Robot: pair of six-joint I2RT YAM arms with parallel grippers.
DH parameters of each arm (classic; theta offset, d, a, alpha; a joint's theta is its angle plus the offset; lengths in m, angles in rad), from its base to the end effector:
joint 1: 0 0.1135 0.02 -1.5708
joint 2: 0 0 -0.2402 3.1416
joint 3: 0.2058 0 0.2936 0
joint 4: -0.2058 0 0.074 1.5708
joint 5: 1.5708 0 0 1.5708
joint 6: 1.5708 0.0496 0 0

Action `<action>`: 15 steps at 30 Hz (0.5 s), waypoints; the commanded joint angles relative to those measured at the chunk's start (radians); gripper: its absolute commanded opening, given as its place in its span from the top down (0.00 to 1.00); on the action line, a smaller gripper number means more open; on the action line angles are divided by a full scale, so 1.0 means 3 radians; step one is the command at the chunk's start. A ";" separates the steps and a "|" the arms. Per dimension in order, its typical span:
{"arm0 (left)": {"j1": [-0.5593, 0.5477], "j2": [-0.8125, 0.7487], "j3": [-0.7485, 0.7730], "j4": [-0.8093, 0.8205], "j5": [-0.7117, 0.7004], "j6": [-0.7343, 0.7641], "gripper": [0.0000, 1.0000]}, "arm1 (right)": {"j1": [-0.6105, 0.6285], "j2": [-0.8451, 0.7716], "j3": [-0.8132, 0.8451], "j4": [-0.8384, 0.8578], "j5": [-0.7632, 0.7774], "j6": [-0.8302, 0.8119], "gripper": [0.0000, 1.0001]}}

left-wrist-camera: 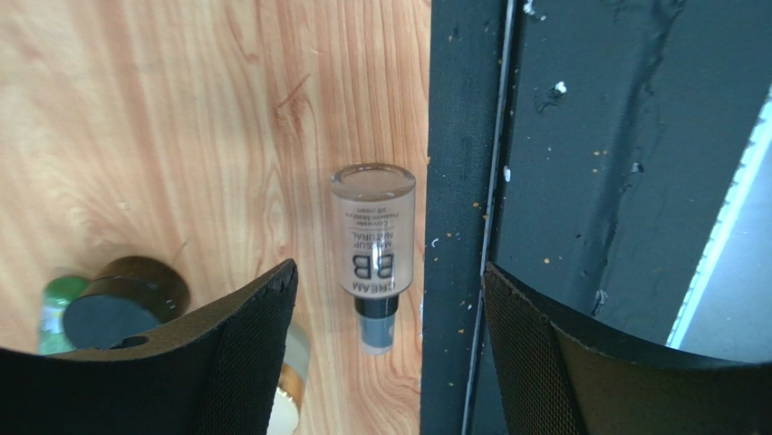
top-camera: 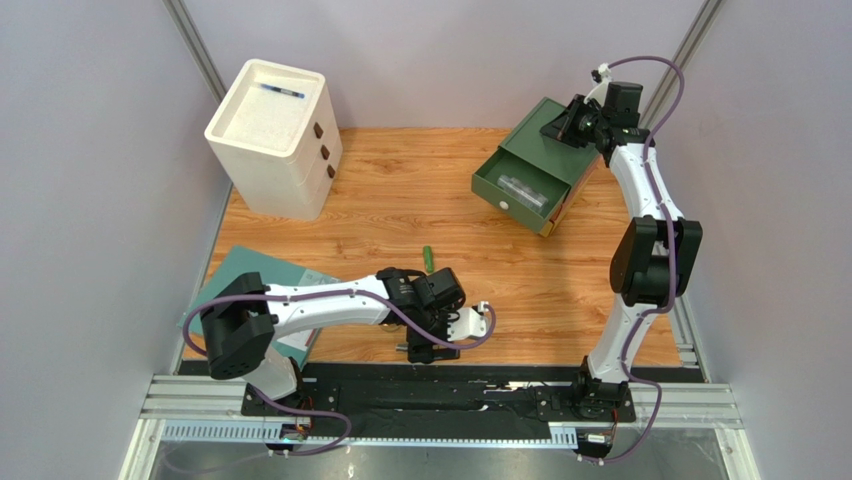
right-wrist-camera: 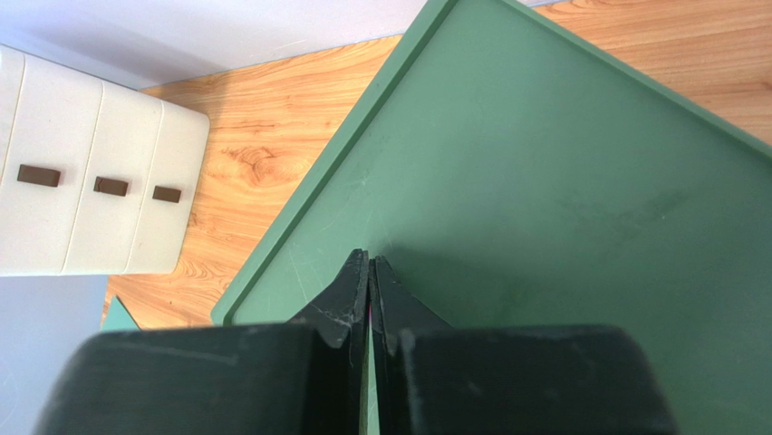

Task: Organize the makeup

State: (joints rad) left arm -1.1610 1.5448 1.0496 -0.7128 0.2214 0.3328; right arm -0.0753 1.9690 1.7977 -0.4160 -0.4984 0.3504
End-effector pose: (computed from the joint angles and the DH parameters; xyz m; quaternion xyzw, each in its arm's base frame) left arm 0.1249 -0.3149 0.1554 0.6788 0.7038 -0.1716 0.1204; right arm 0.5048 -0.0143 0.2799 0.0666 0.8596 0.2781 0.4235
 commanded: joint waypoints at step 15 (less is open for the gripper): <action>-0.0077 0.0791 0.0279 0.0081 -0.0333 0.0092 0.44 | 0.0041 0.0324 -0.0455 -0.1272 0.0414 -0.0273 0.96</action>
State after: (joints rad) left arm -1.1709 1.7172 1.0447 -0.6609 0.1684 0.3222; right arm -0.0723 1.9423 1.7607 -0.4026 -0.4908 0.3435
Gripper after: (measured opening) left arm 0.709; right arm 0.037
